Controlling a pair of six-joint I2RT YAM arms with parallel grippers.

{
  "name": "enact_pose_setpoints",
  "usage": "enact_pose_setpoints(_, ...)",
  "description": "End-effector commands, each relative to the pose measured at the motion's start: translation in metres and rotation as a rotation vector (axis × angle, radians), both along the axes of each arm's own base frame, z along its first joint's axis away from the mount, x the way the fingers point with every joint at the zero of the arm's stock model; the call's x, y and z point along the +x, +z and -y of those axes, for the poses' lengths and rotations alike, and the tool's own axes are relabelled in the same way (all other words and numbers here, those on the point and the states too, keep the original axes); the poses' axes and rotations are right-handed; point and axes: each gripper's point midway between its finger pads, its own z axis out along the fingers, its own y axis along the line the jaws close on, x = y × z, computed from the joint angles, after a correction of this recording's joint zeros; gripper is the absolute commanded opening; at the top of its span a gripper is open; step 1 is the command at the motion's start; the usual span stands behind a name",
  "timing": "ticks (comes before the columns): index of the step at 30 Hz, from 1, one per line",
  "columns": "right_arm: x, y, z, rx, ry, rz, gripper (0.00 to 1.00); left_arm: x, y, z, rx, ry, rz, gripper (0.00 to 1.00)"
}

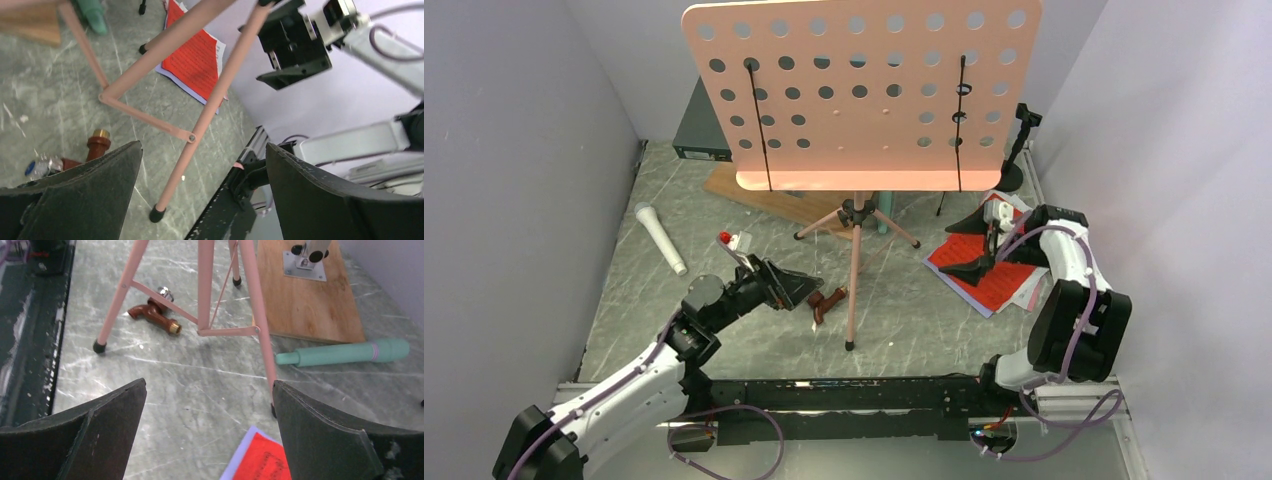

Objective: Pack up the instrument practice props
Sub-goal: Close the music stand at the center of the board.

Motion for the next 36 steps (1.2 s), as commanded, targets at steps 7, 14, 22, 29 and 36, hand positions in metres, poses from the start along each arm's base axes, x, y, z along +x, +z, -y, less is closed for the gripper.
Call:
enact_pose_setpoints(7, 0.075, -0.008, -0.012, -0.202, -0.196, 0.138, 1.0, -0.003, 0.024, 0.029, 0.264, -0.094, 0.401, 0.98)
enact_pose_setpoints(14, 0.08, 0.0, -0.073, -0.148, -0.127, 0.294, 1.0, 0.011, 0.027, 0.064, 0.423, -0.065, 0.608, 0.93)
enact_pose_setpoints(22, 0.096, 0.016, -0.097, -0.092, -0.156, 0.312, 0.87, 0.033, 0.031, 0.086, 0.51, 0.018, 0.636, 0.8)
enact_pose_setpoints(29, 0.074, 0.009, -0.123, -0.084, -0.019, 0.301, 0.53, 0.041, 0.023, 0.097, 0.525, 0.023, 0.555, 0.51)
enact_pose_setpoints(36, 0.073, 0.014, -0.127, -0.092, -0.008, 0.282, 0.0, 0.044, 0.027, 0.101, 0.503, 0.03, 0.534, 0.1)
